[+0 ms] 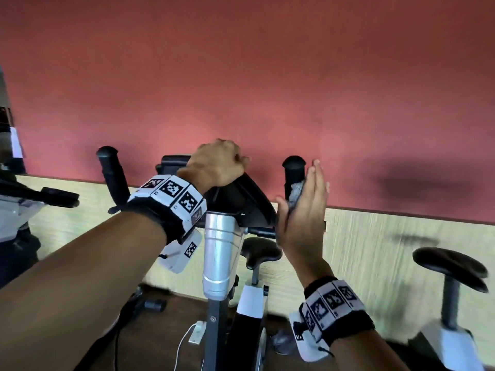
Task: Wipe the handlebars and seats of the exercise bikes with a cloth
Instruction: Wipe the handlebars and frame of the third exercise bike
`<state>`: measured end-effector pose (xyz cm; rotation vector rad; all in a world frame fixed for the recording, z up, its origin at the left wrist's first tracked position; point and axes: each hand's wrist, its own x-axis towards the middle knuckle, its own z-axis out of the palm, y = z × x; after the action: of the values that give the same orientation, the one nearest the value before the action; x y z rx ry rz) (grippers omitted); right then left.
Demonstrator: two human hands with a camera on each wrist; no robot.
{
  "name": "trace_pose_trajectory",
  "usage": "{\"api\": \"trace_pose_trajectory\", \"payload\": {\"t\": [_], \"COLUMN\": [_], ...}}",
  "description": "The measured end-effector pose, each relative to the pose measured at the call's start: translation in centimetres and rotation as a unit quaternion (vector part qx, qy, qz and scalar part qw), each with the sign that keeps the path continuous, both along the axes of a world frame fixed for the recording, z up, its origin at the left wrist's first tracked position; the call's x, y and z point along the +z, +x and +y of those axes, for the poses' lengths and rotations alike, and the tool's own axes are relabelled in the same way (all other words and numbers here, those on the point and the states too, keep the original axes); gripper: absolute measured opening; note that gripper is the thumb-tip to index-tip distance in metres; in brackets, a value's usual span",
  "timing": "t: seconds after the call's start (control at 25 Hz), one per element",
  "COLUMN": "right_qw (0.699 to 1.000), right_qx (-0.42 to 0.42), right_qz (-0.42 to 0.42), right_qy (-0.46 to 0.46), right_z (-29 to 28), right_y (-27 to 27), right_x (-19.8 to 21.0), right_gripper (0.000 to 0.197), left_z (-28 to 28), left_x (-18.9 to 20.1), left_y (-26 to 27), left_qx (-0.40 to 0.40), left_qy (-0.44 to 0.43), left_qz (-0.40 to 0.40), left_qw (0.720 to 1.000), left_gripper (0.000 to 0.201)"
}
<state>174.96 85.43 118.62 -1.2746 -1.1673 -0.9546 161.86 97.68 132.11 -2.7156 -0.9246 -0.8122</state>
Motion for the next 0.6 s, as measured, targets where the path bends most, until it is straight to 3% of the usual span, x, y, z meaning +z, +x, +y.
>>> {"api": "trace_pose_trajectory", "payload": {"t": [0.12, 0.24, 0.4, 0.52, 0.6], "right_qw": [0.998, 0.999, 0.996, 0.997, 0.996], "right_qx": [-0.022, -0.026, -0.022, -0.039, -0.054], "right_qz": [0.032, 0.044, 0.077, 0.07, 0.073], "right_qy": [0.041, 0.018, -0.032, 0.004, 0.026], "right_z": [0.8, 0.3, -1.0, -0.4, -0.1], "right_y": [-1.3, -1.1, -2.6, -3.2, -3.4], "right_x": [3.5, 1.9, 1.2, 3.6, 2.9], "right_gripper": [0.062, 0.066, 0.071, 0.069, 0.069], "left_z": [1.3, 1.4, 0.5, 0.2, 0.4], "left_x": [-0.8, -1.2, -2.4, -2.6, -2.8], "left_y": [0.1, 0.7, 0.2, 0.1, -0.1], "left_qx": [0.014, 0.023, 0.031, 0.013, 0.002], "left_qy": [0.07, 0.122, 0.125, 0.129, 0.131], "left_qz": [0.026, 0.006, -0.031, -0.053, -0.068], "left_qw": [0.997, 0.992, 0.991, 0.99, 0.989], "left_gripper": [0.052, 0.054, 0.049, 0.045, 0.045]}}
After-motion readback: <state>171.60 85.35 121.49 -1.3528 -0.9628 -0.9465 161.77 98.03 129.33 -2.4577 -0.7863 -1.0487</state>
